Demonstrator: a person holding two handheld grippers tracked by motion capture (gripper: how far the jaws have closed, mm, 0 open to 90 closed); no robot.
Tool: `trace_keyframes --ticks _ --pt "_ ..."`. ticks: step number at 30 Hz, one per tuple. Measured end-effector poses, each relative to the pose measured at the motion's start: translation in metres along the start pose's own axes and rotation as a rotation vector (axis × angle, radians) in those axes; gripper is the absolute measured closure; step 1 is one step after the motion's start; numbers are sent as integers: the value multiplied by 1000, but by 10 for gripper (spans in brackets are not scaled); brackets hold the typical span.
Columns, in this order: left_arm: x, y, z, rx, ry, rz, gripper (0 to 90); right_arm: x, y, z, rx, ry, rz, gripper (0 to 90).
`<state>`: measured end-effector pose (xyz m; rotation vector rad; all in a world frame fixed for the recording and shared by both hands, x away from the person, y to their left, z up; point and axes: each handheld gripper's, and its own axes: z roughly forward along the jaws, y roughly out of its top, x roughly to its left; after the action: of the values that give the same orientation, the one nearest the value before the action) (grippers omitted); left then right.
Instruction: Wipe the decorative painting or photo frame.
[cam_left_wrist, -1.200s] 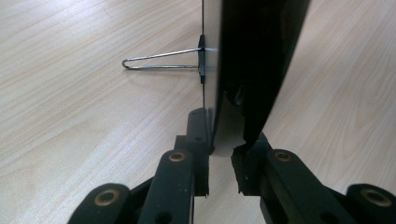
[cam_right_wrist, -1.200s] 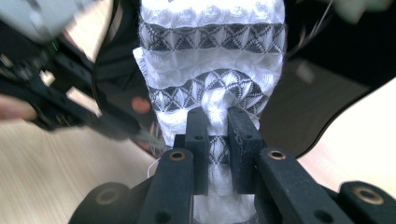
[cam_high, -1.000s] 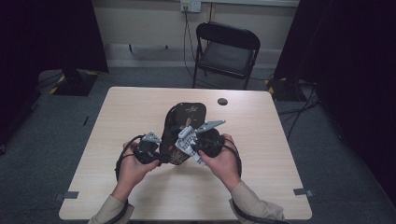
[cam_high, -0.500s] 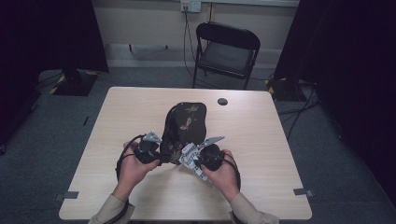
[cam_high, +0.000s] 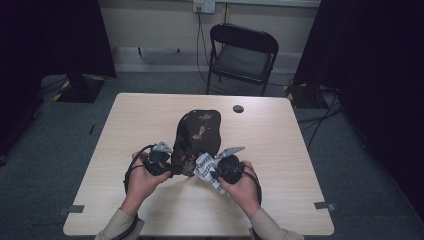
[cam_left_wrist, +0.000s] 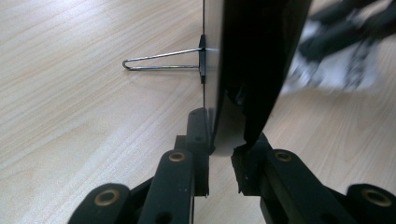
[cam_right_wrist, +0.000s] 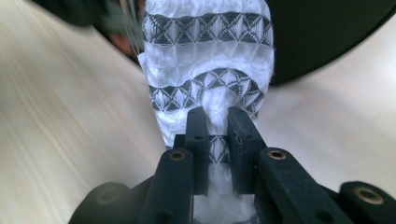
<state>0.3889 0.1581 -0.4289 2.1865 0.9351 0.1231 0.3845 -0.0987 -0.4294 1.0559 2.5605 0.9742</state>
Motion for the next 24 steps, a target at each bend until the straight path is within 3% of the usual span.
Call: trace_keyframes --ticks 3,5,6,8,13,18,24 --pt "0 0 0 0 0 -1 786 1 15 -14 -32 -11 -19 807" --pt "0 0 0 0 -1 0 786 4 38 -36 -80 -16 -46 807" --pt "0 0 0 0 -1 0 786 4 38 -36 -80 -16 -46 807" --pt "0 0 0 1 0 2 786 9 61 -54 -121 -21 -70 807" --pt "1 0 0 -4 -7 -9 786 18 89 -72 -177 -26 -105 806" --pt "1 0 0 0 -8 -2 786 23 97 -74 -197 -24 -111 806" --pt "1 0 0 -1 -7 -7 786 24 90 -59 -160 -24 -112 806"
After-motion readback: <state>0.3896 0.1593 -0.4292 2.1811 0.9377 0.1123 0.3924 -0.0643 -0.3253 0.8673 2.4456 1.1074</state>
